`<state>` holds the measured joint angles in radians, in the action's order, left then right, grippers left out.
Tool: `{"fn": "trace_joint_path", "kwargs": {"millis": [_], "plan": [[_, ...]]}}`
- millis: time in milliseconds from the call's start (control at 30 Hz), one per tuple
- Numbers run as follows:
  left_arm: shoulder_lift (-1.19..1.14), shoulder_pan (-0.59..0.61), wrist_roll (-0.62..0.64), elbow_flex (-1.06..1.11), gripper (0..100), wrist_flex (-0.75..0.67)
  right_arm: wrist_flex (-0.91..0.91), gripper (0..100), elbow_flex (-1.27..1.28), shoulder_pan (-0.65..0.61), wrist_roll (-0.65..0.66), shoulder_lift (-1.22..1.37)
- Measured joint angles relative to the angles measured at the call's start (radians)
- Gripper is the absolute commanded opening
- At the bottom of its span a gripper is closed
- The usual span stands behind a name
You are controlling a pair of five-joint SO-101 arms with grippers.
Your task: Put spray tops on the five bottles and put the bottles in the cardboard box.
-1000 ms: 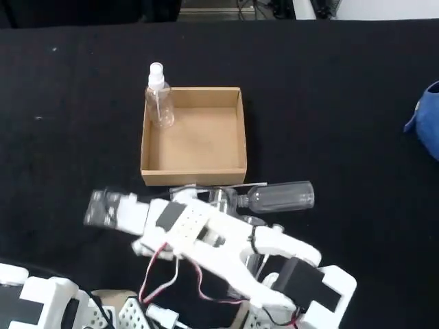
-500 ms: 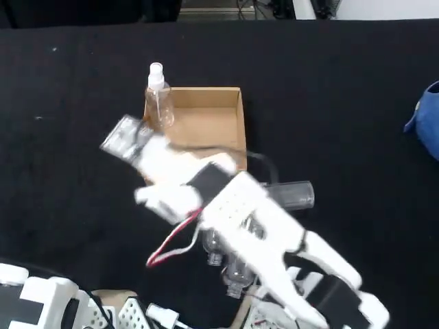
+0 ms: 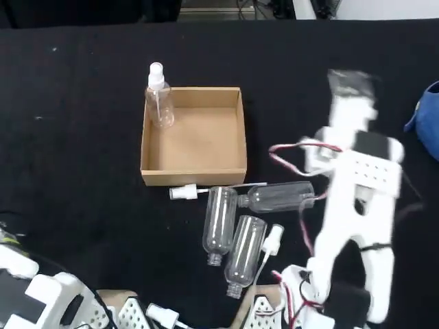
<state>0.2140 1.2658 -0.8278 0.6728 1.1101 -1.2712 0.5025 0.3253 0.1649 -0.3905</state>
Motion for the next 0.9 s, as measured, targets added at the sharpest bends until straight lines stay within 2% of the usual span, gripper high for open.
{"fn": "trace_joint_path", "kwargs": {"millis": [100,167,367,567,733,900], "plan": [[0.000,-0.017,0.000,0.000,3,0.011,0.109,3.1,0.109,0.147,-0.002,0.002],[0.000,-0.017,0.000,0.000,3,0.011,0.144,8.4,0.127,0.212,-0.003,0.020],[0.000,-0.020,0.000,0.000,3,0.011,0.158,30.6,0.124,0.250,-0.037,0.178],[0.000,-0.020,0.000,0.000,3,0.011,-0.026,28.9,-0.075,0.250,0.011,0.212],[0.000,-0.020,0.000,-0.015,3,0.011,-0.262,26.0,-0.247,0.138,0.164,0.207],[0.000,-0.017,0.000,-0.040,3,0.009,-0.427,25.8,-0.250,-0.098,0.374,0.068]]}}
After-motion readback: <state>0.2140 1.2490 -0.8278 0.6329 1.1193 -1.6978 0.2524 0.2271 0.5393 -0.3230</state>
